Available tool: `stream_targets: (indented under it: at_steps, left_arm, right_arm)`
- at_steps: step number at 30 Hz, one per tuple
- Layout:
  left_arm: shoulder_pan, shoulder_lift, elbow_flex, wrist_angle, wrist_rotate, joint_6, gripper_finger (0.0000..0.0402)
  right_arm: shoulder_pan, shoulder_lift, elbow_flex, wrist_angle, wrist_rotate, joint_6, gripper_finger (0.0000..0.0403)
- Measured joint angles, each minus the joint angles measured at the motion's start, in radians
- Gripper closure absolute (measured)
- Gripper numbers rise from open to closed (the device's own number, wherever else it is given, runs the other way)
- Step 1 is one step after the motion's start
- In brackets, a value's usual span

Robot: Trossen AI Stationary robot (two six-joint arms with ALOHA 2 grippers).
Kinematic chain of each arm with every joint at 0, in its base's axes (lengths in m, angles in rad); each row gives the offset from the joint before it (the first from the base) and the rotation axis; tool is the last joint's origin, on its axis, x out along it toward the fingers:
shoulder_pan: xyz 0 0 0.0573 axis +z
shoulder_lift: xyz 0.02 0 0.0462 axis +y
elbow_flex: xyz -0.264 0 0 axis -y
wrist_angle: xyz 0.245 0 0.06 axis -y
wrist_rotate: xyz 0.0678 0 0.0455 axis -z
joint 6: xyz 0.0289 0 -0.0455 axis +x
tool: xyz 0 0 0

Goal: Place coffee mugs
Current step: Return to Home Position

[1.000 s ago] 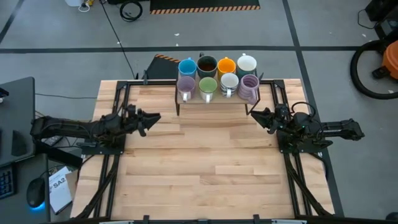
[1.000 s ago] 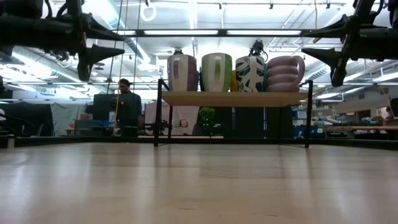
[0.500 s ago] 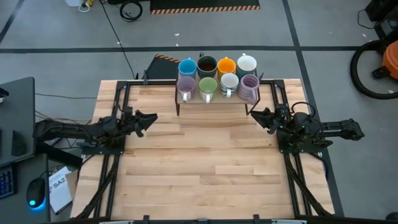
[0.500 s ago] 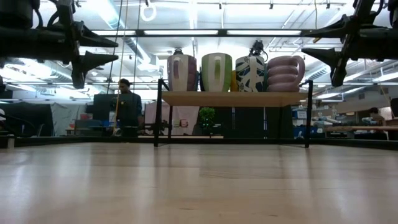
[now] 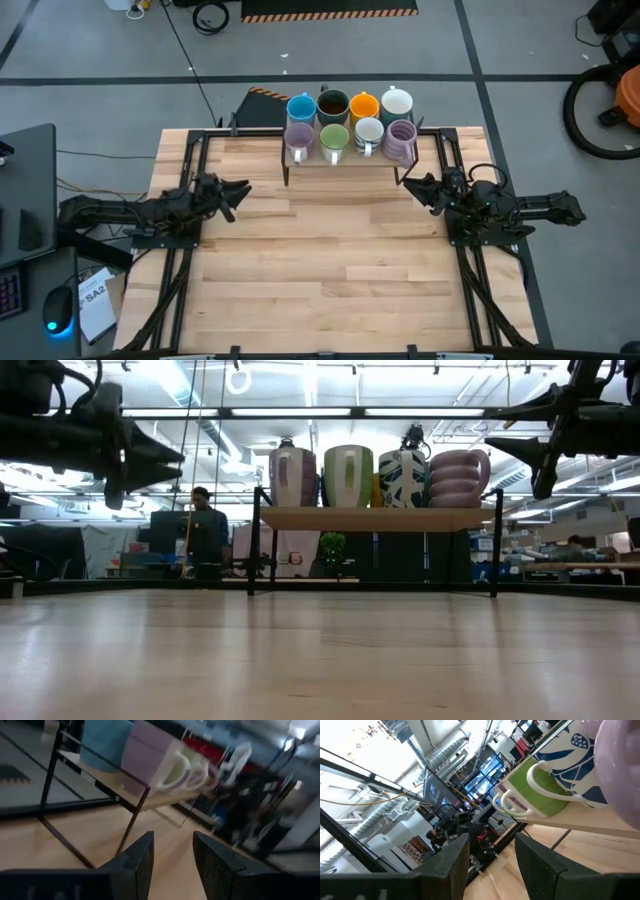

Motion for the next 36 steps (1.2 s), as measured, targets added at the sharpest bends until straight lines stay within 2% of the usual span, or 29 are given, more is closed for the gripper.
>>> stream_targets:
  at_steps: [6,36]
  left_arm:
    - [0.0,0.0,-0.001,-0.011,0.001,0.148,0.026]
    - [0.0,0.0,-0.002,-0.01,0.002,0.152,0.026]
  right_arm:
    - [0.0,0.0,0.0,0.0,0.0,0.0,0.0238]
    - [0.0,0.0,0.0,0.0,0.0,0.0,0.0238]
